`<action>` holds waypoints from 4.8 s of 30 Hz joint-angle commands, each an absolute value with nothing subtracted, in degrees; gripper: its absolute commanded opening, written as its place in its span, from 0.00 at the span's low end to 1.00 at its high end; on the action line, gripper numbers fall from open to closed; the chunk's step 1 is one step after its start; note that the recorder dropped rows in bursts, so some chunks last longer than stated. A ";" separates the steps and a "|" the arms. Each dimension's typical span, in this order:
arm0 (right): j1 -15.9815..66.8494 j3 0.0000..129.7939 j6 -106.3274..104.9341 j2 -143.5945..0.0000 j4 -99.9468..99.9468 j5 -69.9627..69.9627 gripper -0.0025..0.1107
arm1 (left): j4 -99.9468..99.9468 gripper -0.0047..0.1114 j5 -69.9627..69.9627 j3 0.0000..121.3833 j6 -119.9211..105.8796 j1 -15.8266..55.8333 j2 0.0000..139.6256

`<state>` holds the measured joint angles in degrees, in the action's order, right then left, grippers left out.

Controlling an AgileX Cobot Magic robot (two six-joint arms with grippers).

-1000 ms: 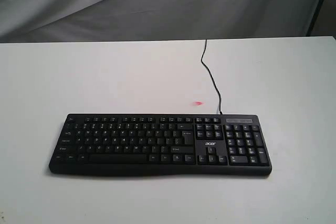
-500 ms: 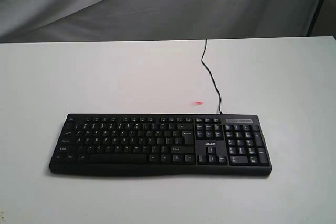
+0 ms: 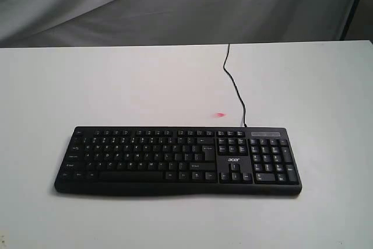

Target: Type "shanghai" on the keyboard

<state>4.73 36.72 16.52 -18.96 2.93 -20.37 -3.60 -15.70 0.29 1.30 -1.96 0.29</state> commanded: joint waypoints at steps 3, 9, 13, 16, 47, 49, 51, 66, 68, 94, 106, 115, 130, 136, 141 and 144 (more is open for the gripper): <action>4.58 52.06 16.50 -30.72 9.87 -7.64 0.02 | -3.56 0.05 -15.24 0.00 1.39 -1.75 0.00; 4.58 64.31 16.50 -39.58 11.78 -0.57 0.02 | -3.56 0.05 -15.24 0.00 1.39 -1.75 0.00; 4.58 71.70 16.50 -44.61 11.85 3.53 0.02 | -3.56 0.05 -15.24 0.00 1.39 -1.75 0.00; 4.58 77.04 16.14 -48.04 11.85 7.37 0.02 | -3.56 0.05 -15.24 0.00 1.39 -1.75 0.00; 4.58 120.86 -18.63 -74.25 -11.68 37.44 0.02 | -3.56 0.05 -15.24 0.00 1.39 -1.75 0.00; 4.58 124.21 -25.22 -77.51 -19.64 42.26 0.02 | -3.56 0.05 -15.24 0.00 1.39 -1.75 0.00; 4.58 126.91 -29.54 -80.63 -23.51 46.41 0.02 | -3.56 0.05 -15.24 0.00 1.39 -1.75 0.00; 4.94 129.40 -46.51 -100.06 -33.17 64.84 0.02 | -3.56 0.05 -15.24 0.00 1.39 -1.75 0.00; 5.99 129.40 -48.26 -102.69 -33.13 66.47 0.02 | -3.56 0.05 -15.24 0.00 1.39 -1.75 0.00; 27.76 127.65 -58.65 -121.60 -29.47 65.10 0.02 | -3.56 0.05 -15.24 0.00 1.39 -1.75 0.00; 33.81 110.21 -62.22 -121.60 -29.23 54.06 0.02 | -3.56 0.05 -15.24 0.00 1.39 -1.75 0.00; 38.93 100.88 -64.27 -121.60 -29.23 43.10 0.02 | -3.56 0.05 -15.24 0.00 1.39 -1.75 0.00; 40.81 90.74 -69.02 -121.60 -35.66 30.29 0.02 | -3.56 0.05 -15.24 0.00 1.39 -1.75 0.00; 40.81 90.48 -72.08 -123.50 -41.64 30.43 0.02 | -3.56 0.05 -15.24 0.00 1.39 -1.75 0.00; 40.60 90.48 -73.51 -125.33 -42.81 29.12 0.02 | -3.56 0.05 -15.24 0.00 1.39 -1.75 0.00; 40.60 90.48 -73.74 -125.85 -42.81 27.94 0.02 | -3.56 0.05 -15.24 0.00 1.39 -1.75 0.00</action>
<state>40.67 90.84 -72.95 -125.76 -41.83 29.51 -3.60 -15.60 0.29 1.30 -1.96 0.29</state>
